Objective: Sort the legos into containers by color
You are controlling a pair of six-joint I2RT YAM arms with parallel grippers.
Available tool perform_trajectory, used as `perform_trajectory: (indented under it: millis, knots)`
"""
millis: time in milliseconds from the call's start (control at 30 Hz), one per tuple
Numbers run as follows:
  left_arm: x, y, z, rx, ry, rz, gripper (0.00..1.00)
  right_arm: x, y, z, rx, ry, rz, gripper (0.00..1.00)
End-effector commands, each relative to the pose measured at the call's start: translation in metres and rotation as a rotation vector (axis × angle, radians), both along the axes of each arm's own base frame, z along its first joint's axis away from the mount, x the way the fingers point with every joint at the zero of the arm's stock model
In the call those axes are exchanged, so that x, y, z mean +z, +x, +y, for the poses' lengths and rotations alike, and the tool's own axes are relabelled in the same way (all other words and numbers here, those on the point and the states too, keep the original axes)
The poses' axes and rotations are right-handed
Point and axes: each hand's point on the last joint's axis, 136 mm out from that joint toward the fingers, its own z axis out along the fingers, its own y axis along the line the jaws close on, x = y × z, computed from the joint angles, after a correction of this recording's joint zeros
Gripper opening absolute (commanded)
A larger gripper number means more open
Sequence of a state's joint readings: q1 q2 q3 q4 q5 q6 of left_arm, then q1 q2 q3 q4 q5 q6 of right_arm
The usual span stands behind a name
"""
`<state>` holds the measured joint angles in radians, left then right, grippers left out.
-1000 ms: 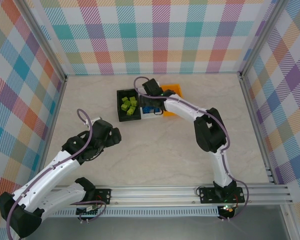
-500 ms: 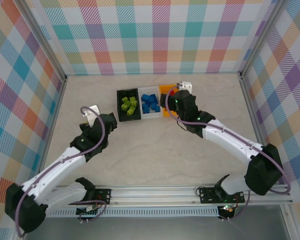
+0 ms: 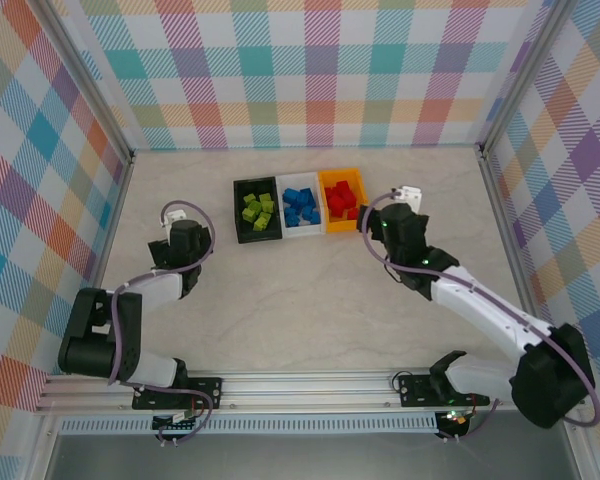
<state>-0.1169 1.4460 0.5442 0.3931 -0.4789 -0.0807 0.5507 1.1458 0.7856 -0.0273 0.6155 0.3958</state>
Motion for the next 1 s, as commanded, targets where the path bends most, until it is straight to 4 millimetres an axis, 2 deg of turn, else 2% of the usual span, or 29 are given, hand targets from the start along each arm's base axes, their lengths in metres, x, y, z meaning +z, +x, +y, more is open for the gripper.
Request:
perform_trajectory:
  millis: [0,100,200,233,300,433,533,733,967]
  knots:
    - [0.006,0.011,-0.010,-0.073,-0.032,-0.140,1.00,0.007,-0.003,-0.014,0.021,-0.002,-0.083,1.00]
    - [-0.001,0.013,-0.013,-0.093,-0.035,-0.124,1.00,0.007,-0.005,-0.031,0.024,-0.036,-0.129,1.00]
    - [-0.013,0.018,-0.042,-0.294,-0.084,-0.111,1.00,0.000,-0.001,-0.051,0.000,-0.101,-0.154,1.00]
    - [-0.010,0.019,-0.042,-0.309,-0.087,-0.178,1.00,-0.003,0.001,-0.055,0.003,-0.122,-0.155,1.00]
    - [-0.014,0.016,-0.038,-0.280,-0.094,-0.129,1.00,-0.014,0.008,-0.060,0.039,-0.172,-0.149,1.00]
    - [-0.014,0.015,-0.036,-0.267,-0.085,-0.133,1.00,-0.058,0.024,-0.080,0.038,-0.250,-0.066,1.00]
    - [-0.013,0.016,-0.037,-0.268,-0.084,-0.143,1.00,-0.090,0.031,-0.083,0.074,-0.252,-0.029,1.00]
    - [-0.013,0.016,-0.037,-0.269,-0.085,-0.141,1.00,-0.124,0.040,-0.102,0.063,-0.156,-0.071,1.00]
    - [-0.014,0.016,-0.037,-0.268,-0.086,-0.140,1.00,-0.130,0.046,-0.104,0.108,-0.100,-0.037,1.00]
